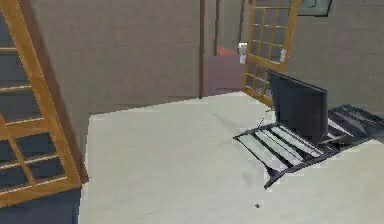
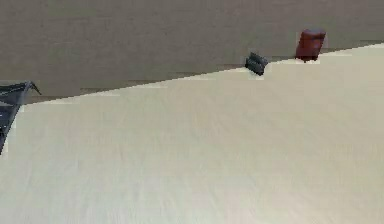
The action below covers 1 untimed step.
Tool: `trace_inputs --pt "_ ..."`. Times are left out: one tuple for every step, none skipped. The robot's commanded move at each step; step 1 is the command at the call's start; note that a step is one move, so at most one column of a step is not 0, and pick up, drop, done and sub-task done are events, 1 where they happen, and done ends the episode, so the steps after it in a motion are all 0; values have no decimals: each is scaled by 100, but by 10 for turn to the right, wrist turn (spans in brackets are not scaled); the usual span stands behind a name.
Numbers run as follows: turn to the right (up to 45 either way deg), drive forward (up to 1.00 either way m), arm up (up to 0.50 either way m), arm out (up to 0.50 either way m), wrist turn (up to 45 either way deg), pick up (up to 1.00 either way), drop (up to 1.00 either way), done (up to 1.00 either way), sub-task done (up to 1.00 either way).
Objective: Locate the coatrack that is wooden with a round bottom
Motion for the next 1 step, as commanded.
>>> trace_inputs --pt "450 0 0 0 0 0 0 0 0"
